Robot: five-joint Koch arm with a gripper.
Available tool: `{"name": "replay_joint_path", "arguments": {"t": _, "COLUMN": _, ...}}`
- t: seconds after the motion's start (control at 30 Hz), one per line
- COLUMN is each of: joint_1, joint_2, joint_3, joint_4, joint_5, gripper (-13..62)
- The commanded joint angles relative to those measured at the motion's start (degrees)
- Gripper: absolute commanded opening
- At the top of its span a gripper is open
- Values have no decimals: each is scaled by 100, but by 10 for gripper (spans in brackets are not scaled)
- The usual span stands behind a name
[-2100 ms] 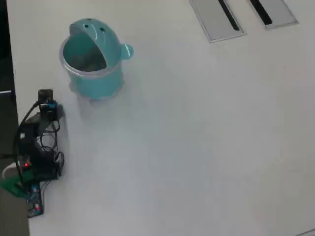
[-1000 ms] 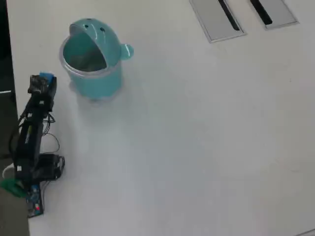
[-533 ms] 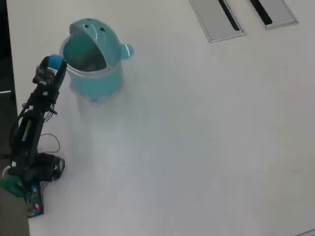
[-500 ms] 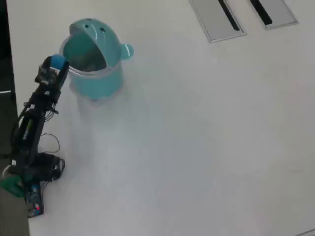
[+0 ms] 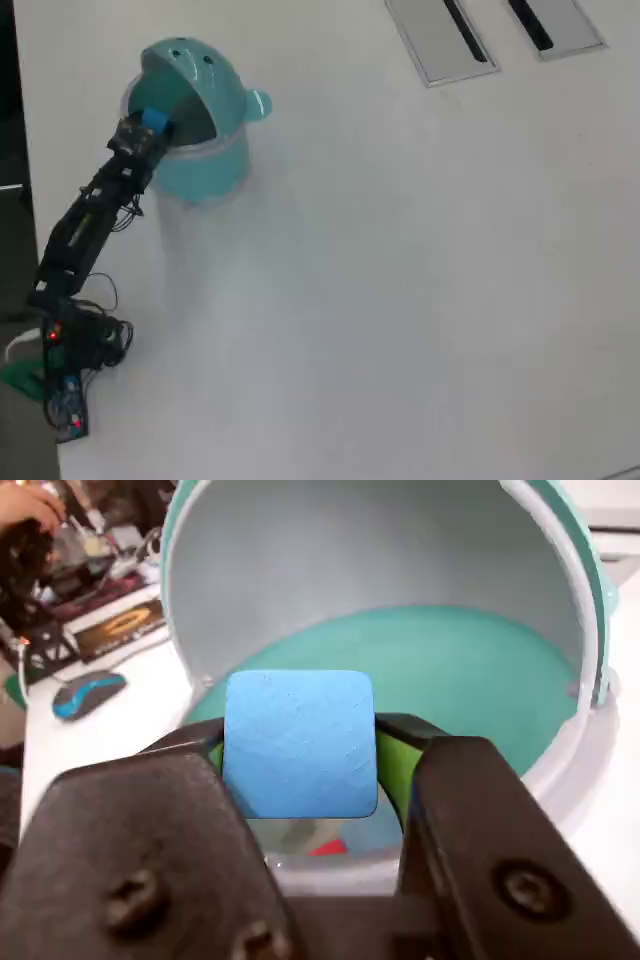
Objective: Grasp RGB lego blocks and put them in the bin one by one.
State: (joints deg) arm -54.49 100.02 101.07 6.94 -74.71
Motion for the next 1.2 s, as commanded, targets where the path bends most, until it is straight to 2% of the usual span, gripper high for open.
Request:
{"name": "replay_joint_path", "arguments": {"t": 0.0, "joint_1": 79, "joint_2": 44, "joint_3": -861, "joint_4": -536, "joint_5": 18, "gripper": 124}}
{"name": "replay_joint_path", "arguments": {"t": 0.4, "joint_1": 105, "joint_2": -932, "joint_3": -1995, "joint_4": -624, "joint_5": -62, "gripper": 126}}
{"name": "replay_joint_path", "arguments": {"t": 0.5, "joint_1": 88, "joint_2": -1063, "joint_3": -2030, "joint_4": -624, "joint_5": -703, "gripper": 157}}
{"name": "replay_joint_path", "arguments": {"t": 0.63, "joint_1": 35, "joint_2": -1099, "joint_3": -1872, "joint_4": -598, "joint_5": -2241, "gripper": 208}}
{"name": "replay_joint_path", "arguments": {"t": 0.77, "joint_1": 18, "joint_2": -1055, "joint_3": -1872, "joint_4": -598, "joint_5": -2716, "gripper": 224}}
{"name": "replay_joint_path", "arguments": {"t": 0.93, "joint_1": 26, "joint_2": -923, "joint_3": -1758, "joint_4": -580, "joint_5": -2733, "gripper": 232}}
{"name": "replay_joint_path", "arguments": {"t": 1.03, "joint_1": 79, "joint_2": -861, "joint_3": -1679, "joint_4": -615, "joint_5": -2153, "gripper": 279}}
{"name": "replay_joint_path", "arguments": {"t": 1.17, "joint_1": 114, "joint_2": -659, "joint_3": -1477, "joint_4": -624, "joint_5": -1828, "gripper": 279}}
